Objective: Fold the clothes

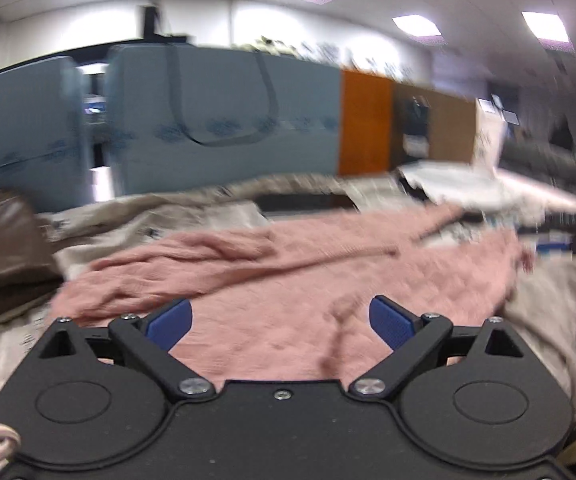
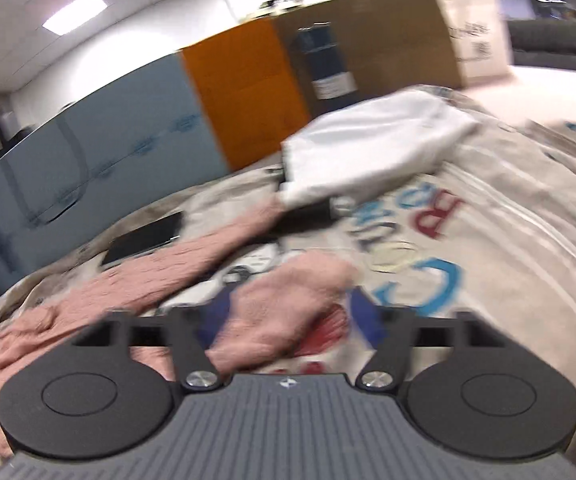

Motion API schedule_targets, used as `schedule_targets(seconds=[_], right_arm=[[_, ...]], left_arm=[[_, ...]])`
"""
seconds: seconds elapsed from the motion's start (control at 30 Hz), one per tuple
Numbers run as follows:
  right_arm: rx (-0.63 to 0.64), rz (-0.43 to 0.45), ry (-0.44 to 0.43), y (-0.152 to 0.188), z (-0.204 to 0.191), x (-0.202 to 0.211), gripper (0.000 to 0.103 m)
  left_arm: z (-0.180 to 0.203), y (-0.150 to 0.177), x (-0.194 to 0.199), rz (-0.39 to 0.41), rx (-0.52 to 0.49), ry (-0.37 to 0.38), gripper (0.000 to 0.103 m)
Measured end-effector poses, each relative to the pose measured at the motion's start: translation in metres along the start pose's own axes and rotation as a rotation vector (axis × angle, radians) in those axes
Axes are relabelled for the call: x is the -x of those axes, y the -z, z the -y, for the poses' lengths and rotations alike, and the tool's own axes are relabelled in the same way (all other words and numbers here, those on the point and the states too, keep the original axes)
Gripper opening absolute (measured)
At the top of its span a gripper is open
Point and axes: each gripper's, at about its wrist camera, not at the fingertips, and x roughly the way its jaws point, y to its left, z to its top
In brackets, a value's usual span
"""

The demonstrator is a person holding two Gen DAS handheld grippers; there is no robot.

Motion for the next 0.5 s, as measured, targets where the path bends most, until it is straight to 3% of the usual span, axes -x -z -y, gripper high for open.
schedule_targets(seconds=[0.03, 0.1, 0.17, 0.27, 0.33, 0.4, 0.5], right_arm=[[-0.045, -0.014, -0.004, -0.002, 0.007, -0.002, 0.071], [-0.13, -0.039, -0.023, -0.005, 0.02, -0.007, 0.071], [-0.166, -0.046, -0.041, -0.006, 0.023, -0.01, 0.071], [-0.173, -0.049, -0.057, -0.009, 0.023, -0.015, 0.071], [-0.185, -0.05, -0.058, -0.01, 0.023, -0.019, 0.069], [-0.187, -0.051, -0.052, -0.011, 0.023, -0.023, 0.062], [-0.178, -0.056, -0.042, -0.012, 0.02, -0.028, 0.061]], left_arm=[[0.007, 0.001, -0.006, -0.03, -0.037, 0.004, 0.092], [0.017, 0.003, -0.019, -0.093, -0.101, -0.001, 0.066], [0.012, 0.005, -0.03, -0.144, -0.066, -0.02, 0.034], [-0.001, 0.005, -0.032, -0.151, 0.006, -0.041, 0.012], [-0.001, 0.004, -0.021, -0.122, 0.018, -0.005, 0.011], [0.01, 0.004, -0.007, -0.108, -0.017, 0.029, 0.011], [0.025, 0.006, -0.005, -0.133, -0.077, 0.0, 0.016]])
